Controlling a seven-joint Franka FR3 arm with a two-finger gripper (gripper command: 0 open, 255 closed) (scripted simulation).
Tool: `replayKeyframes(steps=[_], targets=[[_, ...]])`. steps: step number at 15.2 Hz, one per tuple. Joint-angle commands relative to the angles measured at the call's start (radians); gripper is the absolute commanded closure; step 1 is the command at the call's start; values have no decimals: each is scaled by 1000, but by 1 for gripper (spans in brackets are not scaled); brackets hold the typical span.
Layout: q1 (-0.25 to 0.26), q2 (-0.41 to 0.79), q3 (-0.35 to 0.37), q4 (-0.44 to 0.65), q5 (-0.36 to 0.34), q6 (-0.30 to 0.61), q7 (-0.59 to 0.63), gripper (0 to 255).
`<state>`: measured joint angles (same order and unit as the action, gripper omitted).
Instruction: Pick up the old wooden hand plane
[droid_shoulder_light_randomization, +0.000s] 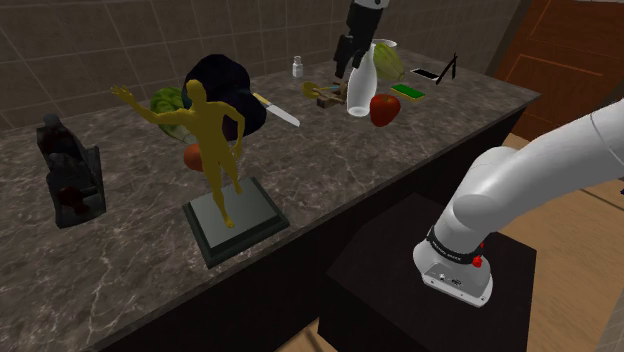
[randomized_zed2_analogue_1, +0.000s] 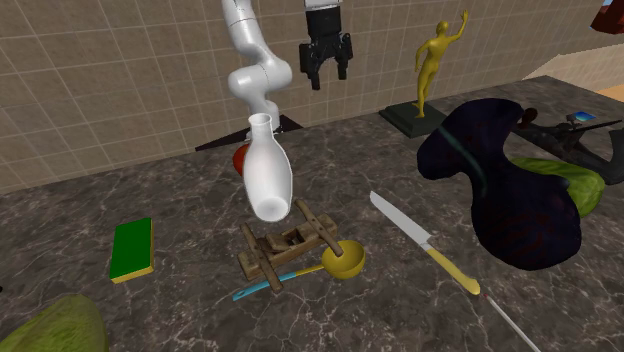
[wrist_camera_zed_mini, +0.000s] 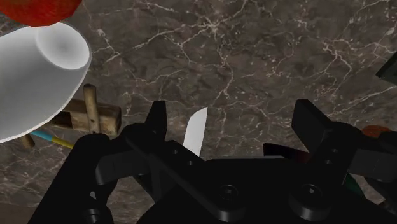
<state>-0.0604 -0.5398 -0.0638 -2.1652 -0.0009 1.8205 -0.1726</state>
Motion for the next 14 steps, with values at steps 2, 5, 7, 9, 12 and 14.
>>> replayKeyframes(steps=[2,5,7,9,12,14], targets=[[-11,99,-31,52,-1,31,-25,0],[-20,206,-60,113,6,60,-49,0],[-26,279,-79,159,14,75,-65,0],[-33,353,-97,210,24,86,-83,0],[-45,466,-121,296,45,95,-109,0],[-56,544,-134,360,62,96,-127,0]])
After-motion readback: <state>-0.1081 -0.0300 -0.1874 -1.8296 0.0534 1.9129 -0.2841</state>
